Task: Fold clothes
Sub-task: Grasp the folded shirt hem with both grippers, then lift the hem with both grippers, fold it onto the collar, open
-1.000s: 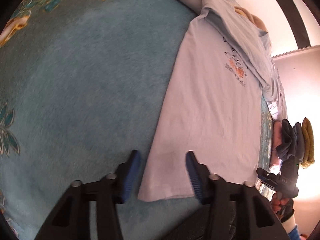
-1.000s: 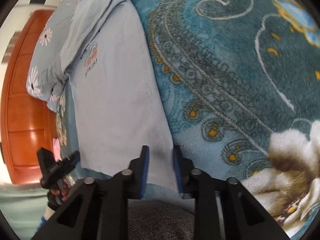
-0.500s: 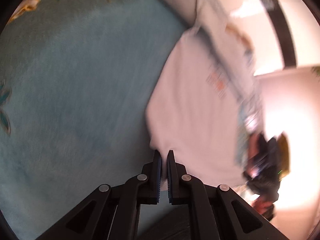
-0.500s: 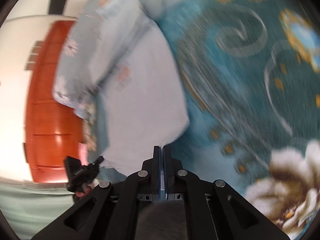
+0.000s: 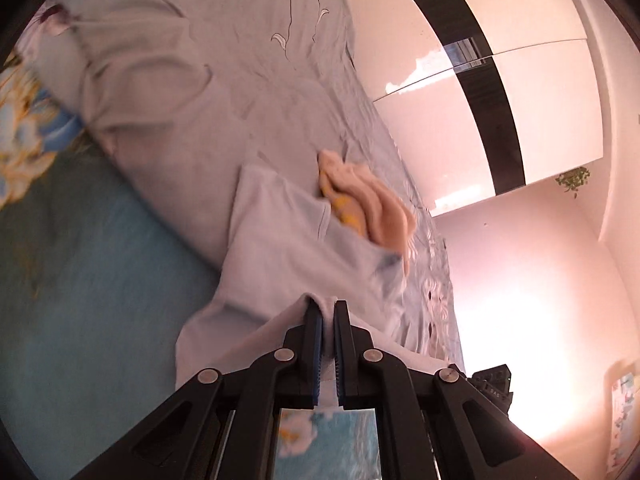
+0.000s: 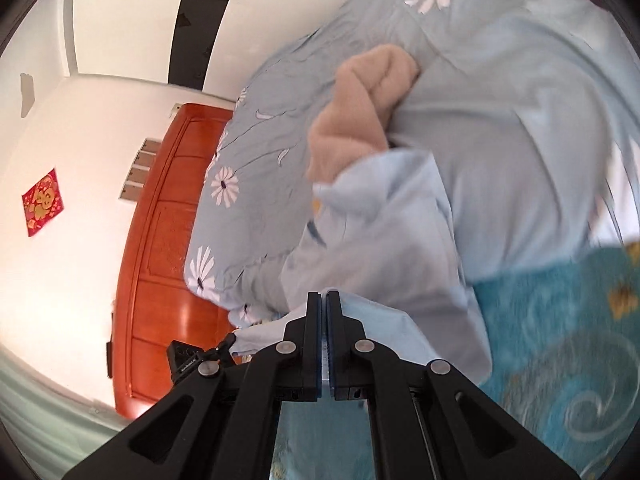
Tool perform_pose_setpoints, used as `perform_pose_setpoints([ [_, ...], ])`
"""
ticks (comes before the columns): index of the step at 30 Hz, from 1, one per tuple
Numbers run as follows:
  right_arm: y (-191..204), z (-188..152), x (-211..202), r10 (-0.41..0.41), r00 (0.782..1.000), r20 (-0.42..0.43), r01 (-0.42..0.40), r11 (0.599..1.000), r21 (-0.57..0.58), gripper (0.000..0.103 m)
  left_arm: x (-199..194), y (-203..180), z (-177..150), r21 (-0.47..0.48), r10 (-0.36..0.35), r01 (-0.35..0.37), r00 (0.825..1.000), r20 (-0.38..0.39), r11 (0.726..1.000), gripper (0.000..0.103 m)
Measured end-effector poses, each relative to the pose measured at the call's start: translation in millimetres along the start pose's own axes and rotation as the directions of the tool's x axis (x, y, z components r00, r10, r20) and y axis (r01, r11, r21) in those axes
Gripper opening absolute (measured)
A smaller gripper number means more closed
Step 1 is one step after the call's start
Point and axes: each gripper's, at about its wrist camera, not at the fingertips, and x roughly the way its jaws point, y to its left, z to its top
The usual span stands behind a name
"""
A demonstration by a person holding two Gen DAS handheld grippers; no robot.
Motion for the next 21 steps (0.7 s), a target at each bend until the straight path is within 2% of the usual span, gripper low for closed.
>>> perform_pose_setpoints([
  [3,-3,32,27,-0.057,0.998,0.007,0.057,0.998,0.000,0.002,33,3,29,-0.032,0.007,-0.007,1.000,-0.003,0.999,0.005],
  [8,-25,62,56,-0.087,0.996,0.003,0.087,0.994,0.070,0.002,79,23,59,-0.122,0.012,-0.012,1.000,-0.003,0.992,0.007],
  [11,-35,72,72,-0.085,0.996,-0.026,0.087,0.992,0.093,0.005,94,39,64,-0.227,-0.047,0.041,0.999,-0.020,0.973,0.012],
  [12,-36,74,72,-0.098,0.995,-0.027,0.100,0.991,0.084,0.005,96,45,66,-0.260,-0.069,0.062,0.997,-0.016,0.964,0.021],
  [13,-35,78,72,-0.129,0.991,-0.019,0.130,0.989,0.067,0.005,96,49,68,-0.280,-0.075,0.070,0.997,-0.008,0.957,0.036],
  [15,-33,83,71,-0.170,0.985,-0.008,0.170,0.984,0.046,0.005,89,52,73,-0.285,-0.063,0.063,0.998,0.008,0.956,0.051],
  [18,-33,84,58,-0.182,0.983,0.021,0.181,0.983,0.017,0.009,73,48,73,-0.228,-0.039,0.046,0.999,0.035,0.973,0.057],
  [20,-34,74,45,-0.198,0.979,0.042,0.198,0.980,-0.009,0.025,62,44,65,-0.159,-0.006,0.013,0.999,0.042,0.987,0.064],
  [21,-34,68,38,-0.206,0.977,0.052,0.207,0.978,-0.022,0.026,59,44,60,-0.128,0.016,-0.010,0.999,0.040,0.992,0.065],
])
